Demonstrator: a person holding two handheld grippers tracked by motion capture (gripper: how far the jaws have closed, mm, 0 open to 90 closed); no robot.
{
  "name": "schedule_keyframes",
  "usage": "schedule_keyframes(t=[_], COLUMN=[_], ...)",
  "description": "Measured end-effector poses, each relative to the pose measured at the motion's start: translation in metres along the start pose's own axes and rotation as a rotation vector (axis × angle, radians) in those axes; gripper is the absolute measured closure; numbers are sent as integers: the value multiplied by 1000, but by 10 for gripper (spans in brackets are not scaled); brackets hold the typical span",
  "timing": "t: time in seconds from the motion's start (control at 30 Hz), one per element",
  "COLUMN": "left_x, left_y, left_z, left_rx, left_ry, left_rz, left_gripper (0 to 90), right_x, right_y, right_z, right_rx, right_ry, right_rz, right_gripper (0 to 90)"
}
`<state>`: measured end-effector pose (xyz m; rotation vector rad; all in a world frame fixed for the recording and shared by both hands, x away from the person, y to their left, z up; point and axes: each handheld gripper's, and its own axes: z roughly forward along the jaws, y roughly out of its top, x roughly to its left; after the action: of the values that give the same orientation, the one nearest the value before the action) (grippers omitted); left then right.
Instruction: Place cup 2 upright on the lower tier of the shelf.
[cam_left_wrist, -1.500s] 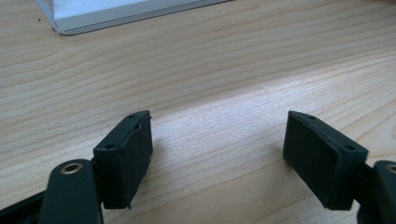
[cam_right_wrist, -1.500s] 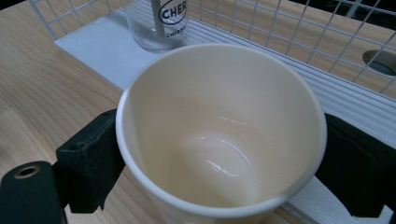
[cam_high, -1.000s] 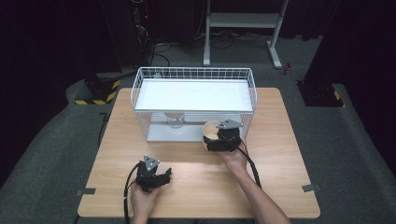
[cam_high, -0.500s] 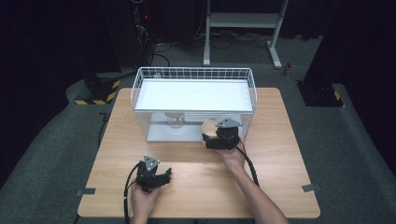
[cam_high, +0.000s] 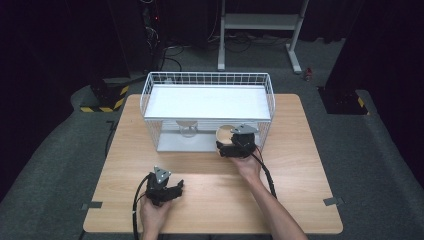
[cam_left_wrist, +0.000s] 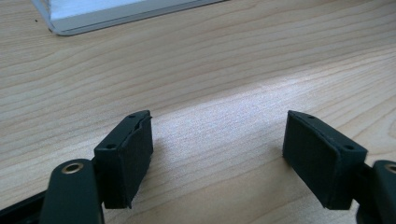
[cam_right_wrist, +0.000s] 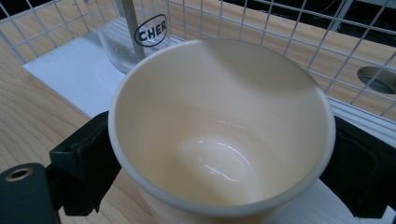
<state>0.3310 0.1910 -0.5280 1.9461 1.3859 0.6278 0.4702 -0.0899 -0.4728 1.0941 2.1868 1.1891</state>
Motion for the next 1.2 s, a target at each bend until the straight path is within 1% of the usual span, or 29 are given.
schedule_keyframes(t=[0.3, 0.5, 0.57, 0.63, 0.73, 0.83, 0.9, 0.97, 1.0, 1.1, 1.2], left_x=[0, 0, 0, 0, 0, -1, -1, -1, 0, 0, 0], left_y=[0, 0, 0, 0, 0, 0, 0, 0, 0, 0, 0], left_z=[0, 0, 0, 0, 0, 0, 0, 0, 0, 0, 0], left_rx=[-4, -1, -1, -2, -1, -3, -3, -3, -3, -3, -2], left_ry=[1, 0, 1, 1, 0, 1, 1, 1, 1, 2, 3], left_rz=[-5, -5, -5, -5, -5, -6, -6, -5, -6, -5, -5], left_gripper=[247, 247, 247, 247, 247, 247, 247, 247, 247, 247, 248], right_x=[1, 1, 0, 0, 1, 1, 0, -1, -2, -1, -3], right_y=[1, 2, 2, 3, 3, 2, 2, 1, -1, -4, -6], right_z=[-2, -6, -7, -8, -9, -11, -12, -16, -18, -22, -26], right_rx=[-3, -13, -25, -29, -29, -30, -36, -51, -53, -42, -45], right_ry=[-2, -1, 1, -1, -4, -3, 2, 5, 8, 4, 8], right_rz=[5, 4, 0, 10, 3, 11, 3, 1, 9, 17, 14], right_gripper=[82, 81, 81, 81, 81, 81, 81, 81, 82, 82, 85])
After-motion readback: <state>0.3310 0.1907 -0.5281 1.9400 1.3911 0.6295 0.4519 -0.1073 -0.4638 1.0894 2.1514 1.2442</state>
